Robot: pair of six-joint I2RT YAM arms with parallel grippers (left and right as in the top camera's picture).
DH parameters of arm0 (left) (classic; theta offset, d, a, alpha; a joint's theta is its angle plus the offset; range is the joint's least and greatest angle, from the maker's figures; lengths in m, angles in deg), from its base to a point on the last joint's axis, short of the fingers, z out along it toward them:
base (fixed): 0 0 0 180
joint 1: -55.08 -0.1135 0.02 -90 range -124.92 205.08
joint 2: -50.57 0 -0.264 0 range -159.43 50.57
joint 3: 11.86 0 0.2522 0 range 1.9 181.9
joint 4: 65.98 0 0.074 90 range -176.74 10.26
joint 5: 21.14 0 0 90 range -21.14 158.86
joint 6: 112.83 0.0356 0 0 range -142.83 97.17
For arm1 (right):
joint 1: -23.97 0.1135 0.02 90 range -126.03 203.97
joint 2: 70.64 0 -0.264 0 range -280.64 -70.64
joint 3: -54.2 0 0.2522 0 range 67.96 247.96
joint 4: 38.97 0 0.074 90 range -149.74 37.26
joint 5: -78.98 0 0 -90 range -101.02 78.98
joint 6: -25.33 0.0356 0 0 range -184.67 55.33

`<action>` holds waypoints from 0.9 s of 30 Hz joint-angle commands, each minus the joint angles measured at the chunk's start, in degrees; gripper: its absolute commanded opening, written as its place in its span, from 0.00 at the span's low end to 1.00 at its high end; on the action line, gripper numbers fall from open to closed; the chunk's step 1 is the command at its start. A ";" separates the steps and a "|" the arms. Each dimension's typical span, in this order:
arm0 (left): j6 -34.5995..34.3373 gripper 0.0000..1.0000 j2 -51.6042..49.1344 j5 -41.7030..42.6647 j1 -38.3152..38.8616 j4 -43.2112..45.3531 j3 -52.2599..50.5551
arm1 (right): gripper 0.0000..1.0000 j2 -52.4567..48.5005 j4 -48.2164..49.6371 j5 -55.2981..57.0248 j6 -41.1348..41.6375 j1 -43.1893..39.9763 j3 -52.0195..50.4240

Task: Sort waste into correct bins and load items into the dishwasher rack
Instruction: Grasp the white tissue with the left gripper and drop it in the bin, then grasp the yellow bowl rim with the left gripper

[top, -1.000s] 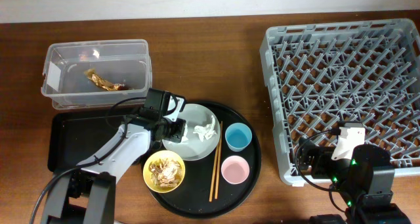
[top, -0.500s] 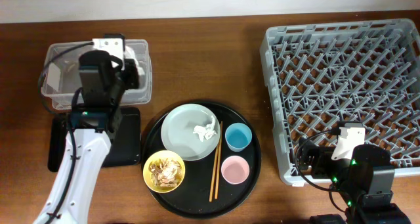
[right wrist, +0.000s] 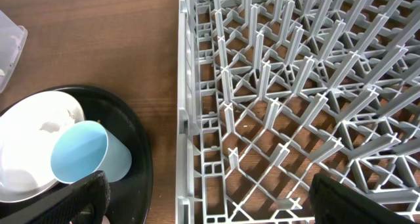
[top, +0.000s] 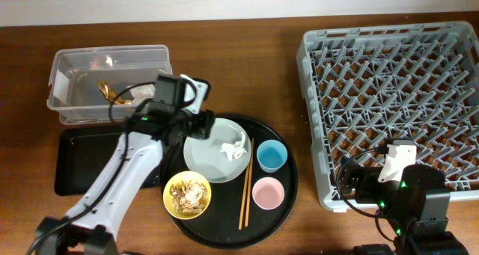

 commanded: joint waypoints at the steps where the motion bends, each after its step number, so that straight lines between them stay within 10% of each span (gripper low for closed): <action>1: 0.26 0.61 -7.98 1.62 6.40 -1.29 -0.02 | 0.98 0.15 -0.04 -0.11 0.02 0.31 1.05; 5: 0.26 0.59 -14.34 1.62 11.06 -1.68 -0.02 | 0.98 0.15 -0.02 -0.11 0.02 0.31 1.05; 9: 0.26 0.01 -15.34 1.09 12.15 -1.70 0.17 | 0.98 0.15 -0.15 -0.11 0.02 0.31 1.05; 18: 0.31 0.00 -3.02 -11.17 -5.31 -6.97 12.87 | 0.98 0.15 -0.22 -0.11 0.02 0.31 1.05; 22: 0.28 0.08 -3.26 -11.13 -16.55 2.43 13.35 | 0.98 0.15 -0.22 -0.11 0.02 0.31 1.05; 24: 0.28 0.54 -5.18 -11.08 -18.93 4.48 13.33 | 0.98 0.15 -0.22 -0.11 0.02 0.31 1.05; 27: 0.28 0.66 -5.22 -10.91 -19.17 4.90 13.46 | 0.98 0.15 -0.22 -0.11 0.02 0.31 1.05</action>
